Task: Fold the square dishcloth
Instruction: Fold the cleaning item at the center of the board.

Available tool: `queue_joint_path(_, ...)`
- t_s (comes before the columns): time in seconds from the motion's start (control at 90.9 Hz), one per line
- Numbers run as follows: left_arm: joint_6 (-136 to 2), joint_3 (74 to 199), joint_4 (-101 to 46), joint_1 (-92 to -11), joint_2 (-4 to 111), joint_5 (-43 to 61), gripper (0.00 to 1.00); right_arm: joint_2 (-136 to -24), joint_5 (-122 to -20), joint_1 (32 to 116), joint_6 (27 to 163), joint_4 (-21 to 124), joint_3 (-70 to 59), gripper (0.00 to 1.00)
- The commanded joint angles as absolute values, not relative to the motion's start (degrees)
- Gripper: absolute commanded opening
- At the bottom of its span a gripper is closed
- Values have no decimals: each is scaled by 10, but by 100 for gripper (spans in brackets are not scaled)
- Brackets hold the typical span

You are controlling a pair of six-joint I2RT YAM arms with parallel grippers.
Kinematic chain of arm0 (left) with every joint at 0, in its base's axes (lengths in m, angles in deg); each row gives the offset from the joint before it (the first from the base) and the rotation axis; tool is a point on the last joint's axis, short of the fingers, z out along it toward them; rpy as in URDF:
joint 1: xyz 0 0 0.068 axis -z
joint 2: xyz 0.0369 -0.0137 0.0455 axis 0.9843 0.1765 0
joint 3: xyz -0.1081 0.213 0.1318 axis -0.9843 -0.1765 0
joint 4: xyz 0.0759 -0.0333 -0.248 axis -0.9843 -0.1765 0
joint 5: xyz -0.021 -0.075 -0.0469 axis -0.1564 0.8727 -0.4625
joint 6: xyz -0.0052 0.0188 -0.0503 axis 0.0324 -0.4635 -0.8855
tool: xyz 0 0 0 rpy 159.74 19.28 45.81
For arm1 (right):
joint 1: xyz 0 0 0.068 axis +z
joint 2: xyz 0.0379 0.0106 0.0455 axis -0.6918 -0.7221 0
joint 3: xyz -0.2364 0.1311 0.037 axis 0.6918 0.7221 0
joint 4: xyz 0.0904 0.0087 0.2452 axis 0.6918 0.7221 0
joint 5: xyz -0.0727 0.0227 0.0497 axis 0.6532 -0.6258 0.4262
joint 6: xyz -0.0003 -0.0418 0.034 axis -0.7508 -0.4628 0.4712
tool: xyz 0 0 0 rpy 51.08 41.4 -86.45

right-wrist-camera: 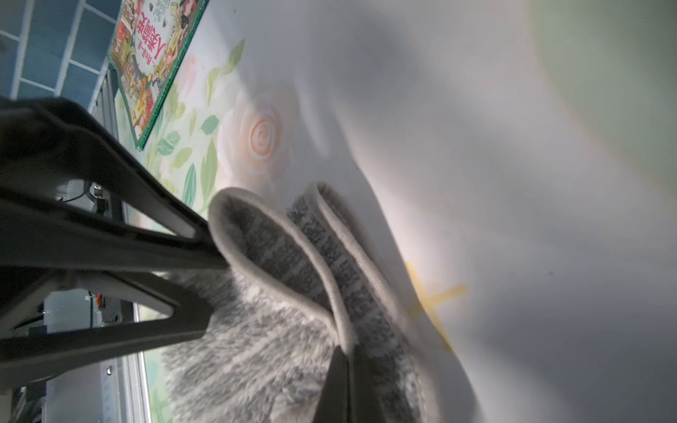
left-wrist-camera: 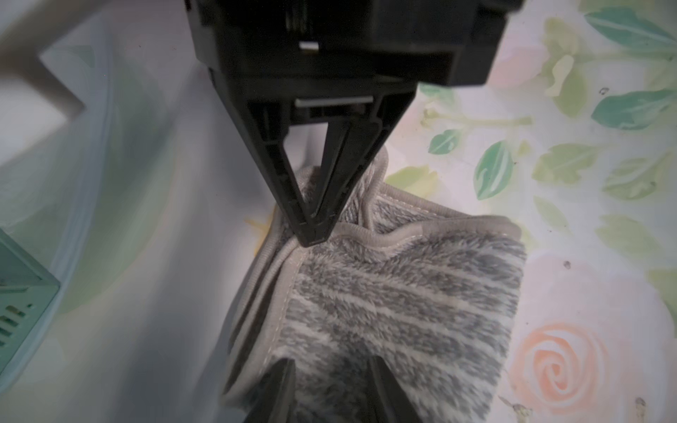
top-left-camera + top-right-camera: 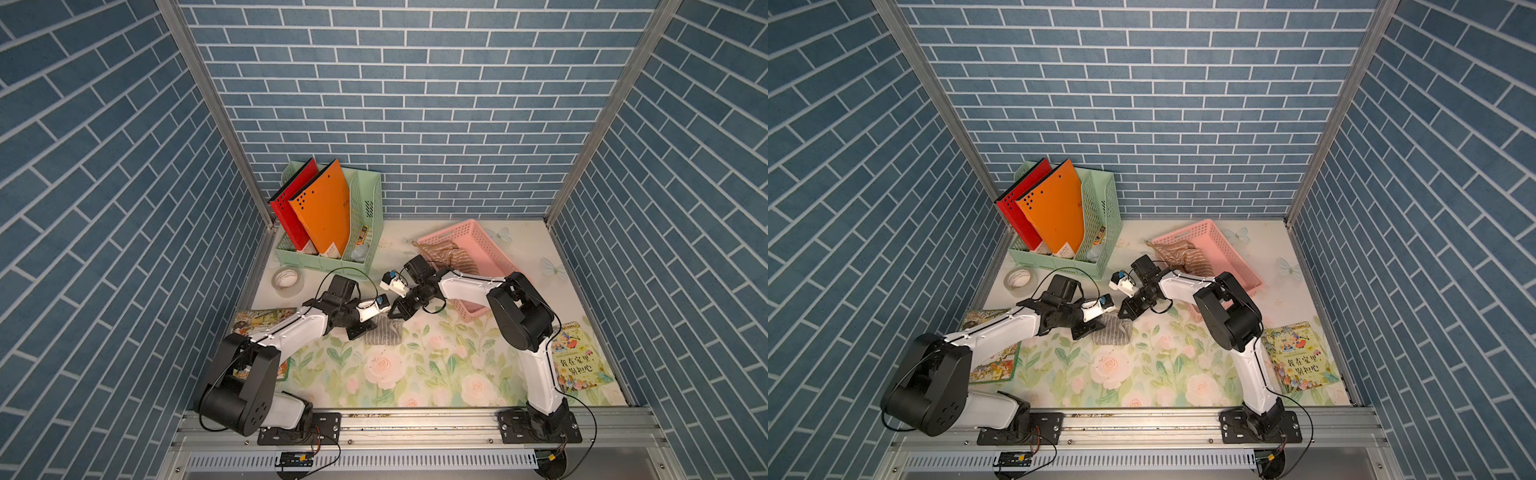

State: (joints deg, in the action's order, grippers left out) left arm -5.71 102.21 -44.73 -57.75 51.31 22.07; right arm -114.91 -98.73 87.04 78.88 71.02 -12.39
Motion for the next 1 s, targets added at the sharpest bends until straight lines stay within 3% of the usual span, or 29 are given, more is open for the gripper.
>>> queue_joint_path(0.0, -46, 1003, -422, -562, 519, 179, 39, -1117, -1030, 856, 842, 677, -124, 8)
queue_joint_path(0.055, -48, 998, -415, -555, 522, 173, 39, -1095, -1037, 851, 871, 643, -112, 19)
queue_joint_path(0.242, -60, 994, -393, -534, 532, 154, 39, -987, -1005, 821, 1031, 482, -2, 33)
queue_joint_path(0.462, -70, 1000, -389, -526, 532, 158, 39, -905, -1024, 853, 1232, 285, 172, 25)
queue_joint_path(0.693, -61, 995, -401, -521, 526, 152, 39, -940, -1020, 896, 1353, 136, 251, 22)
queue_joint_path(0.99, -67, 1005, -415, -516, 501, 170, 39, -1012, -1000, 908, 1373, 125, 259, 23)
